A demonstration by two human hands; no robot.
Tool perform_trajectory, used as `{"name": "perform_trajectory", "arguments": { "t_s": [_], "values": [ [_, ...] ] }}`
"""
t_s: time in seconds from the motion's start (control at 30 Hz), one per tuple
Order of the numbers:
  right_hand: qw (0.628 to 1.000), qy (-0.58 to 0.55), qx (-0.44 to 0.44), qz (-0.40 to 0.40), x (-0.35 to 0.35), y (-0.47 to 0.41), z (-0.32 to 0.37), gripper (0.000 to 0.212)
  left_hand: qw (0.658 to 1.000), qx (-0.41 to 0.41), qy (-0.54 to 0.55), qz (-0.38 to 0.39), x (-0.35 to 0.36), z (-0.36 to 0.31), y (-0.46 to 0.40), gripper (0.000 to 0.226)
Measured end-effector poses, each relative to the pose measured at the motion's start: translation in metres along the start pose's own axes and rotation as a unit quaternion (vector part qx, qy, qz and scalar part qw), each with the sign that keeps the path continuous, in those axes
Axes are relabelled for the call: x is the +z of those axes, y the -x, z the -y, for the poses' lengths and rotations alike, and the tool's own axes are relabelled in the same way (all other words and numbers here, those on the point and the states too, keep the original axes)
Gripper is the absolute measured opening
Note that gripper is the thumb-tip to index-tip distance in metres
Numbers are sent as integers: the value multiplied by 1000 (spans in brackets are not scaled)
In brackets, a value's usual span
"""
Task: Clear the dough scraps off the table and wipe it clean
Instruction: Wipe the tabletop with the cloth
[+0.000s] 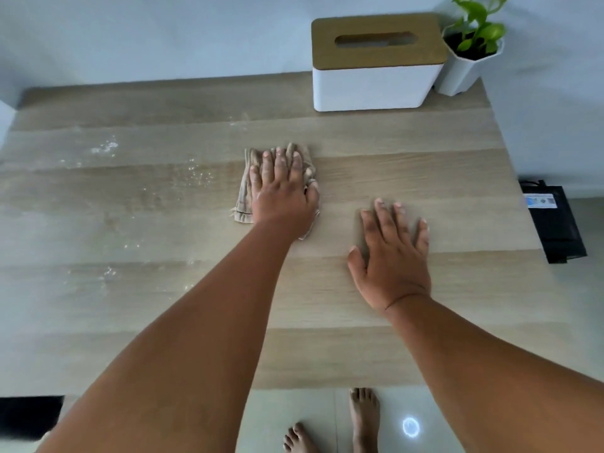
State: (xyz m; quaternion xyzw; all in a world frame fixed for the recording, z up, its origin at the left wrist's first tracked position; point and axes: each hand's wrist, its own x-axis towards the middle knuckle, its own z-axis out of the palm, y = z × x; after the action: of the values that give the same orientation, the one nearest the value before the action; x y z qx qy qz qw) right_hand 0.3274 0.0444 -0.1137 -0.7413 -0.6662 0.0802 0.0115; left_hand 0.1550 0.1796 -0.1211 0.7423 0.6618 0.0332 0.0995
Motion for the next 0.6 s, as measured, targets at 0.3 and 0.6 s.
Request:
{"name": "perform_trajectory", "arguments": {
  "t_s": [0.3,0.6],
  "values": [
    [999,-35,-5,-25,-1,2,2,70,1000,30,-8,5,9,10,106,75],
    [985,-15,-158,-61,-5,13,10,59,999,30,-5,-14,8,46,209,73]
  ]
}}
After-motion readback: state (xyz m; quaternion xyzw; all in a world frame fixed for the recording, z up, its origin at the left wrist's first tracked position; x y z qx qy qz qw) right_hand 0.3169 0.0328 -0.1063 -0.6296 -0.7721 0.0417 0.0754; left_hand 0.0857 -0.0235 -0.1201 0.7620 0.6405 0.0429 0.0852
